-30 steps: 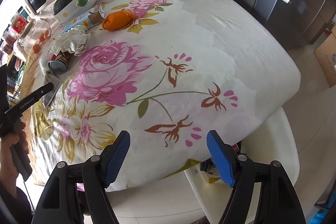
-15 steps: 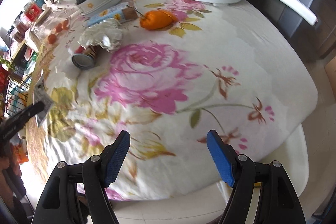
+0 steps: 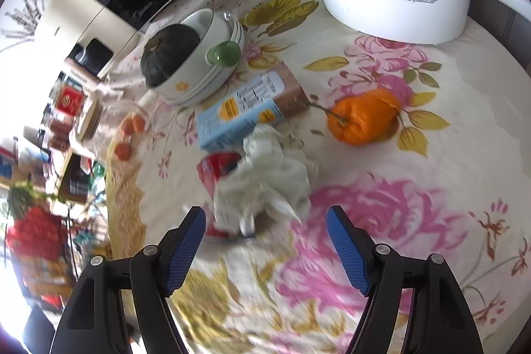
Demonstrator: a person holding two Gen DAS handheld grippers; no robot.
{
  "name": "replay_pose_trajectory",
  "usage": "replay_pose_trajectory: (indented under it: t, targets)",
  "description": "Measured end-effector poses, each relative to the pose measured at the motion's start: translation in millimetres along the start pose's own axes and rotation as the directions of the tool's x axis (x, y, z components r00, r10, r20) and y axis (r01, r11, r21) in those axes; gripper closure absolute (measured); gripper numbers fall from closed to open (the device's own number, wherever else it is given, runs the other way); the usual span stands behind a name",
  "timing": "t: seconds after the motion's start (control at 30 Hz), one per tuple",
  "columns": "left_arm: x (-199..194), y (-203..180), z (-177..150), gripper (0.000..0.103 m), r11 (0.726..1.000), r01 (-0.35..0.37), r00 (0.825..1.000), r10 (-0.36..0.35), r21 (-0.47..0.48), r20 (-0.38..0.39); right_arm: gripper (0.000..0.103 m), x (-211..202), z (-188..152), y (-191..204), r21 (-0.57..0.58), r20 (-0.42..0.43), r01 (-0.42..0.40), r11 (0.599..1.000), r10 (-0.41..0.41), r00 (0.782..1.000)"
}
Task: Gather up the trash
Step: 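Grasp the crumpled white plastic bag with the right tool while the left tool lifts the paper, then carry the paper sheet and plastic bag with both tools over the bin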
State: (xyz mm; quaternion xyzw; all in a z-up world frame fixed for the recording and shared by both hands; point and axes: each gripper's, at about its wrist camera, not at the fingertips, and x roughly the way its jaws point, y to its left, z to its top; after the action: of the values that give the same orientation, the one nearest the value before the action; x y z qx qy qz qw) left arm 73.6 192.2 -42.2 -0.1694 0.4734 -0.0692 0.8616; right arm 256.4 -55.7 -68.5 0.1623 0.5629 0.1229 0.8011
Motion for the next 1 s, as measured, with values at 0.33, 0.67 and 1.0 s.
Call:
replay_pose_trajectory:
  t: [0.33, 0.67, 1.0]
  targets:
    - [-3, 10, 1, 0.073, 0.999, 0.01, 1.0, -0.01, -0.039, 0.0, 0.055, 37, 5, -13, 0.086, -0.083, 0.074, 0.994, -0.067, 0.994]
    - [-12, -10, -5, 0.073, 0.999, 0.052, 0.999, -0.052, -0.009, 0.003, 0.074, -3, -26, -29, -0.034, -0.078, 0.085, 0.996, -0.087, 0.993]
    - [-13, -44, -14, 0.073, 0.994, 0.097, 0.995, -0.097, 0.042, -0.007, 0.074, -81, -63, -58, -0.111, -0.034, 0.109, 0.988, -0.113, 0.993]
